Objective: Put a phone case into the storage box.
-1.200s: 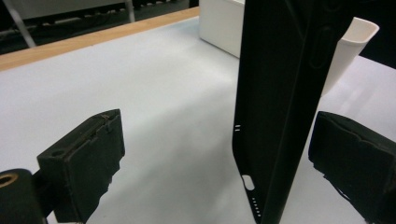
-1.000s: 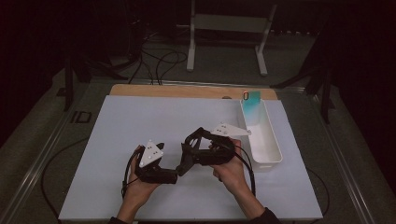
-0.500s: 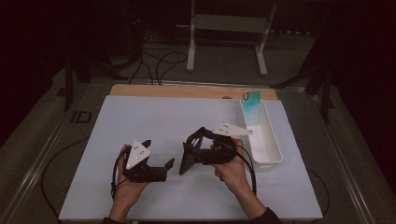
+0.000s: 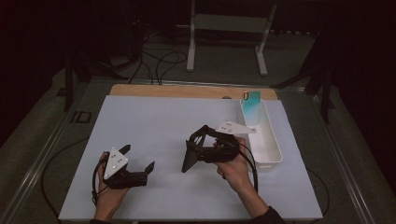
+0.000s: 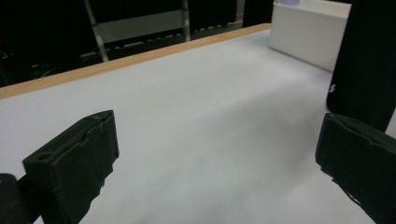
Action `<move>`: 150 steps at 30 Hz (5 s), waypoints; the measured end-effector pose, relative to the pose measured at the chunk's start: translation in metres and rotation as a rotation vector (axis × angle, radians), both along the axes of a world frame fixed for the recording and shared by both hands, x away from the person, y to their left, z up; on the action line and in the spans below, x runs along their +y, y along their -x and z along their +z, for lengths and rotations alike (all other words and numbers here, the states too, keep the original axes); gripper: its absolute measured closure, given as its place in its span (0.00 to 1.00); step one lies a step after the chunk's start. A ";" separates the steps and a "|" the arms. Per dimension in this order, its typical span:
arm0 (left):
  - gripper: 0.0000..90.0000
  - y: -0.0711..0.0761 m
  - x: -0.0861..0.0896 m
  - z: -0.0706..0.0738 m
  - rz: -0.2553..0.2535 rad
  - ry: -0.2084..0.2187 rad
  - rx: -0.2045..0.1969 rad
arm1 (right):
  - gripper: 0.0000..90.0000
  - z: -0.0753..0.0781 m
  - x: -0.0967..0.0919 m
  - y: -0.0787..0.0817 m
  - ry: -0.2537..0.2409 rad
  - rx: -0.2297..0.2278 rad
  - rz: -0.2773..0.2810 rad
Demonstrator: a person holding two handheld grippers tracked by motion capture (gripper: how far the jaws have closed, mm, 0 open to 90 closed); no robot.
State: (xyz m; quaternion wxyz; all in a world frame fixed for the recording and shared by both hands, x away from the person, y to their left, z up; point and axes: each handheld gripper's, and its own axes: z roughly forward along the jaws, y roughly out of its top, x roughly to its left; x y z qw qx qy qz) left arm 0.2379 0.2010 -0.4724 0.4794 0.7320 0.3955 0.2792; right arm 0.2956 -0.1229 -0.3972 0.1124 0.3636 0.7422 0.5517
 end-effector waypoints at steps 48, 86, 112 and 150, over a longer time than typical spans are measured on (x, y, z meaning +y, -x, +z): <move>0.00 0.002 0.022 -0.020 0.080 0.015 -0.008 | 0.16 0.050 -0.022 -0.059 0.072 -0.101 -0.131; 0.00 0.002 0.019 -0.021 0.089 0.001 -0.007 | 0.16 0.059 -0.051 -0.098 0.110 -0.113 -0.262; 0.00 0.001 0.019 -0.021 0.094 0.006 -0.005 | 0.16 0.059 -0.080 -0.116 0.125 -0.093 -0.372; 0.00 0.001 0.020 -0.021 0.095 0.012 -0.003 | 0.16 0.055 -0.122 -0.140 0.175 -0.074 -0.556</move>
